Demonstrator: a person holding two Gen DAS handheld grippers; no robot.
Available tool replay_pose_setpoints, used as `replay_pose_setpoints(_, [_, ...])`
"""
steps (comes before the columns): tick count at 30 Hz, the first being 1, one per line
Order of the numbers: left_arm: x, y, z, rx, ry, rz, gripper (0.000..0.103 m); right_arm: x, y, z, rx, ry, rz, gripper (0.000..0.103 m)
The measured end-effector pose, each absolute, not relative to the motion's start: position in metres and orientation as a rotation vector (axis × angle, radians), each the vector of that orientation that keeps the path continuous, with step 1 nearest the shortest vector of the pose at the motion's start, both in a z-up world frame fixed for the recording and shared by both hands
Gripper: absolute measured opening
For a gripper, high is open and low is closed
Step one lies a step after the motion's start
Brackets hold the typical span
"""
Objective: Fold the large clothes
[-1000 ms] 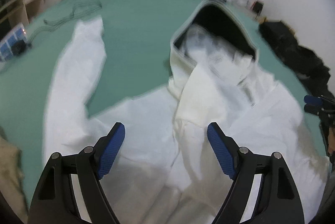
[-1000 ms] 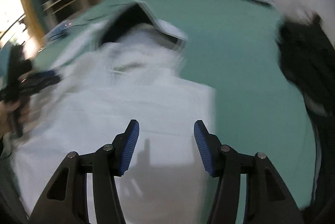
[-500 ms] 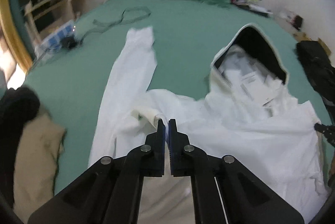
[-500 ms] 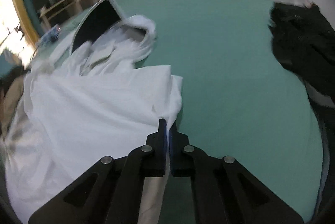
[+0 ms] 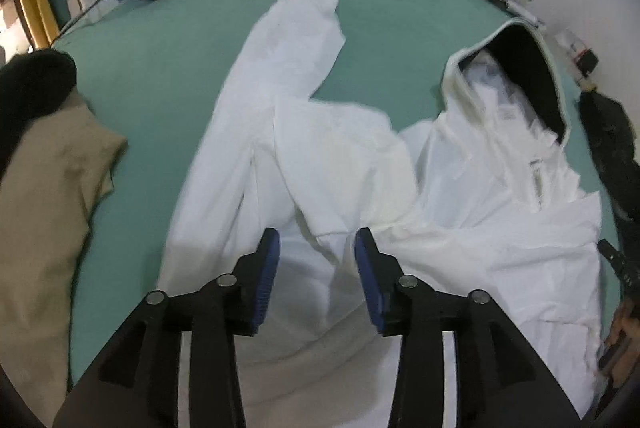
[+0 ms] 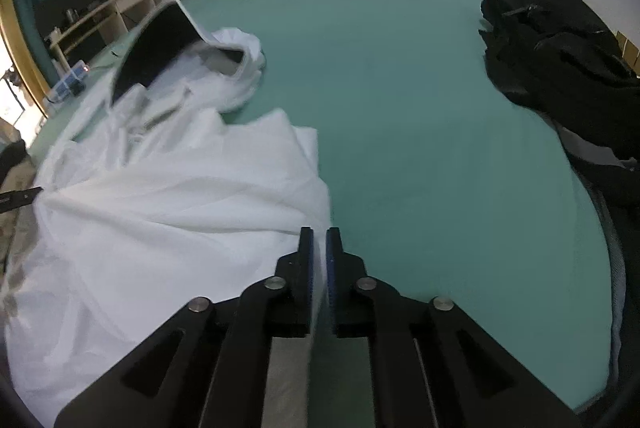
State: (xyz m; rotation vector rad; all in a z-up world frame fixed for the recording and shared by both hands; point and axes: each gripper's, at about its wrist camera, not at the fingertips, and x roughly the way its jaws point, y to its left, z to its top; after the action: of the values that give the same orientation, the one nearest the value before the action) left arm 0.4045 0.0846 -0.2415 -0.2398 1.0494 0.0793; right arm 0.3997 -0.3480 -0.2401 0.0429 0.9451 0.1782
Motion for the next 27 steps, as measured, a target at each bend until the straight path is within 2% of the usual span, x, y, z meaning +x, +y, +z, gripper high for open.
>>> replay_pose_setpoints(1, [0.403, 0.083, -0.241, -0.228, 1.041, 0.063, 0.061, 0.398, -0.346, -0.238, 0.045, 0.933, 0.174, 0.022])
replay_pose_setpoints(2, [0.404, 0.08, -0.245, -0.215, 1.056, 0.042, 0.066, 0.394, -0.345, -0.233, 0.046, 0.92, 0.162, 0.028])
replay_pose_setpoints(3, [0.41, 0.072, -0.255, -0.205, 1.093, 0.02, 0.072, 0.394, -0.339, -0.233, 0.046, 0.916, 0.156, 0.042])
replay_pose_setpoints(4, [0.413, 0.067, -0.266, -0.182, 1.144, 0.006, 0.073, 0.394, -0.336, -0.233, 0.042, 0.92, 0.157, 0.055])
replay_pose_setpoints(6, [0.413, 0.051, -0.264, -0.05, 1.115, 0.014, 0.074, 0.394, -0.327, -0.238, 0.013, 0.944, 0.157, 0.056])
replay_pose_setpoints(10, [0.41, 0.061, -0.244, -0.174, 1.044, -0.036, 0.074, 0.39, -0.315, -0.24, -0.026, 0.939, 0.153, 0.055])
replay_pose_setpoints(14, [0.42, 0.068, -0.213, -0.123, 0.921, -0.022, 0.074, 0.387, -0.309, -0.241, -0.059, 0.92, 0.166, 0.055])
replay_pose_setpoints(18, [0.457, 0.064, -0.217, -0.128, 0.998, -0.027, 0.074, 0.394, -0.316, -0.256, -0.005, 0.978, 0.161, 0.056])
replay_pose_setpoints(23, [0.491, 0.052, -0.253, -0.083, 1.194, -0.01, 0.073, 0.397, -0.32, -0.26, -0.007, 0.993, 0.165, 0.056])
replay_pose_setpoints(25, [0.48, 0.06, -0.248, -0.091, 1.174, 0.036, 0.067, 0.398, -0.32, -0.261, -0.006, 1.0, 0.167, 0.056])
replay_pose_setpoints(27, [0.459, 0.069, -0.238, -0.111, 1.122, 0.037, 0.067, 0.397, -0.32, -0.262, -0.008, 0.991, 0.173, 0.056])
